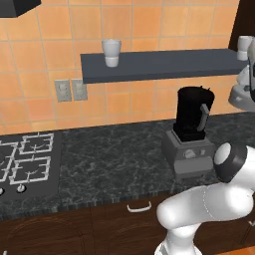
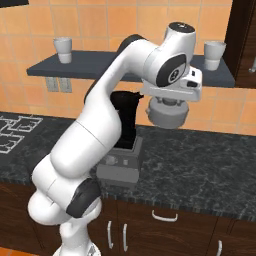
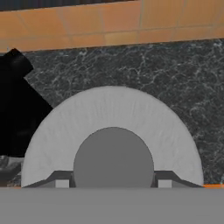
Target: Close the lid blender by securely placing the lid on top.
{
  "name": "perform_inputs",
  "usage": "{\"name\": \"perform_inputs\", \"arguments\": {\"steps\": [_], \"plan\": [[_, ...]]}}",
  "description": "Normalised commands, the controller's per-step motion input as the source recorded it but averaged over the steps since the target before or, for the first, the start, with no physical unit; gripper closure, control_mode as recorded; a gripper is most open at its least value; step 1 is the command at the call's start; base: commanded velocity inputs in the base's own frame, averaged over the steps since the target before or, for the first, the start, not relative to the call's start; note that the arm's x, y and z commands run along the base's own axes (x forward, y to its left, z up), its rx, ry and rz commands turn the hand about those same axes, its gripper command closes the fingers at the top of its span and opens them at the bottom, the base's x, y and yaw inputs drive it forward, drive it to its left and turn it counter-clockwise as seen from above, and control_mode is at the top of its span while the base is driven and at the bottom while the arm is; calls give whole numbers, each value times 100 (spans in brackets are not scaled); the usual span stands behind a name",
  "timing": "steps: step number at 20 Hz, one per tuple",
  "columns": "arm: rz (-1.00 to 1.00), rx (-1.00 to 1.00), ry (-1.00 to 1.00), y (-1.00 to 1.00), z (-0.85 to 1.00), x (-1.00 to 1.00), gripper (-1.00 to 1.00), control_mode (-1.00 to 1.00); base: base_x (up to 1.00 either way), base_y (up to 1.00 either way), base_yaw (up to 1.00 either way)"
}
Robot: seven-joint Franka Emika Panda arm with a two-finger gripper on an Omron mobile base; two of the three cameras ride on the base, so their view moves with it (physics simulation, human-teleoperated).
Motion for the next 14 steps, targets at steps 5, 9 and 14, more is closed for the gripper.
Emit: {"name": "perform_inputs", "arguments": {"steps": [5,9,14], "plan": [[6,0,-2,52,50,4,100,-100,0,0,0],[4,0,0,49,41,15,100,-100,0,0,0],[4,0,0,51,25,23,100,-100,0,0,0]]}}
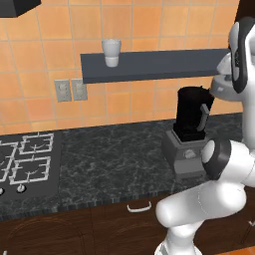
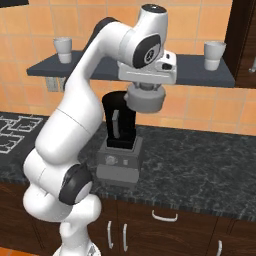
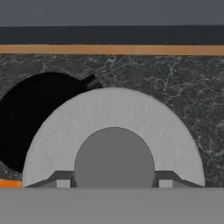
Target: Close the lid blender by securely placing the lid on top.
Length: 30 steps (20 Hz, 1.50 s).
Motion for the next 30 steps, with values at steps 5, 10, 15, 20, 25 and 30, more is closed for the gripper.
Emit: {"name": "perform_inputs", "arguments": {"steps": [5,10,15,20,25,30], "plan": [[1,0,0,45,15,32,100,-100,0,0,0],[0,0,0,43,3,42,100,-100,0,0,0],[0,0,0,37,10,37,100,-100,0,0,0],[0,0,0,34,12,31,100,-100,0,0,0],[0,0,0,27,2,15,100,-100,0,0,0],[0,-2,0,18,0,0,100,-100,0,0,0]]}}
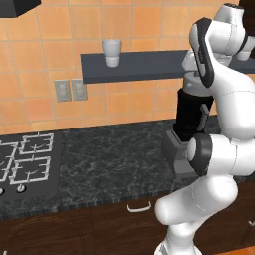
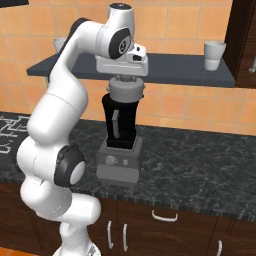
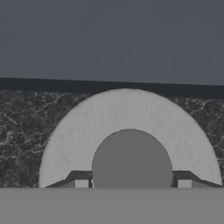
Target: Close the lid blender by securely placing the lid on top.
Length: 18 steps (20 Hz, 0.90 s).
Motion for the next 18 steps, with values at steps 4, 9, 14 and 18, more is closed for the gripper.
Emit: {"name": "perform_inputs", "arguments": {"steps": [4,9,14,18], "plan": [[0,-1,1,22,0,0,100,-100,0,0,0],[0,0,6,26,6,0,100,-100,0,0,0],[0,0,7,25,20,0,100,-100,0,0,0],[0,0,8,23,27,0,100,-100,0,0,0]]}}
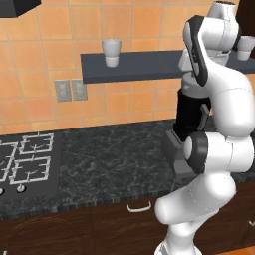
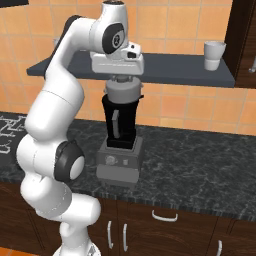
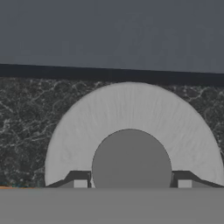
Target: Close the lid blender by securely placing the lid on top.
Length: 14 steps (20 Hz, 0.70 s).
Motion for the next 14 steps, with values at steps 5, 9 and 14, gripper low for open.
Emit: {"name": "perform_inputs", "arguments": {"steps": [5,9,14], "plan": [[0,0,8,22,30,0,100,-100,0,0,0],[0,0,5,16,20,-1,100,-100,0,0,0],[0,0,1,3,15,-5,100,-100,0,0,0]]}}
